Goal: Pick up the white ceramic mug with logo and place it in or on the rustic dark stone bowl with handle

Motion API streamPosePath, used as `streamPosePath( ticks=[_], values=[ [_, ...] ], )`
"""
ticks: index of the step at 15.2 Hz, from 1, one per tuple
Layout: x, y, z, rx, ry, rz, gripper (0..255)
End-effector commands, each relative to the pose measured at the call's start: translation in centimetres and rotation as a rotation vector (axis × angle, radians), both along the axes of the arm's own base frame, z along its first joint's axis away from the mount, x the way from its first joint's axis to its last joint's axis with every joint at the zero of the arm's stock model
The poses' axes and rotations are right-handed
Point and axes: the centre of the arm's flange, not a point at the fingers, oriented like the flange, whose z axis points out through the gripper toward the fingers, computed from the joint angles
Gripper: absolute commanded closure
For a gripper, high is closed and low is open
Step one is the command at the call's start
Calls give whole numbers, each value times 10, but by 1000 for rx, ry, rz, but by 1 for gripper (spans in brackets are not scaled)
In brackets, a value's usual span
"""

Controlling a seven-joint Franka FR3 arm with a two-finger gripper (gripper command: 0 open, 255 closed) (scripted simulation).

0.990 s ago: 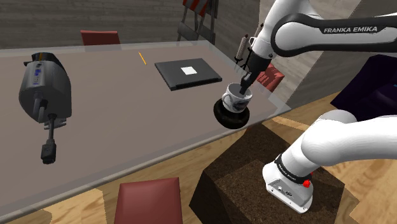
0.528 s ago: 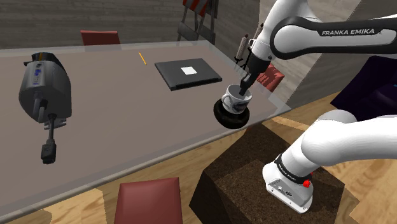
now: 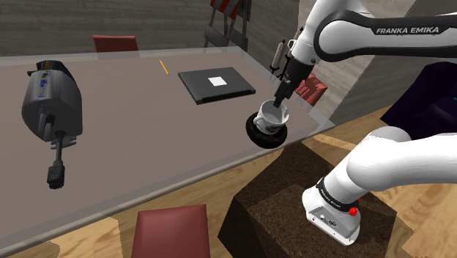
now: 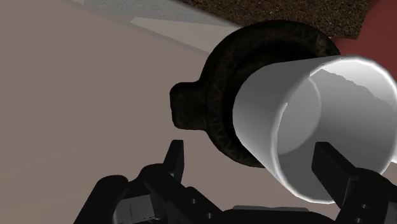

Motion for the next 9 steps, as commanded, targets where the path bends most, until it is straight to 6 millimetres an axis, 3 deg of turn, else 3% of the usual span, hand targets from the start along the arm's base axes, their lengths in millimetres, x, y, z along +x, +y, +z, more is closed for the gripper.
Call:
streamPosePath(
  ticks=[1, 2, 9],
  values=[
    [-2, -3, 23, 0, 1, 0, 0],
    [-3, -3, 34, 0, 1, 0, 0],
    [-3, -3, 34, 0, 1, 0, 0]
  ],
)
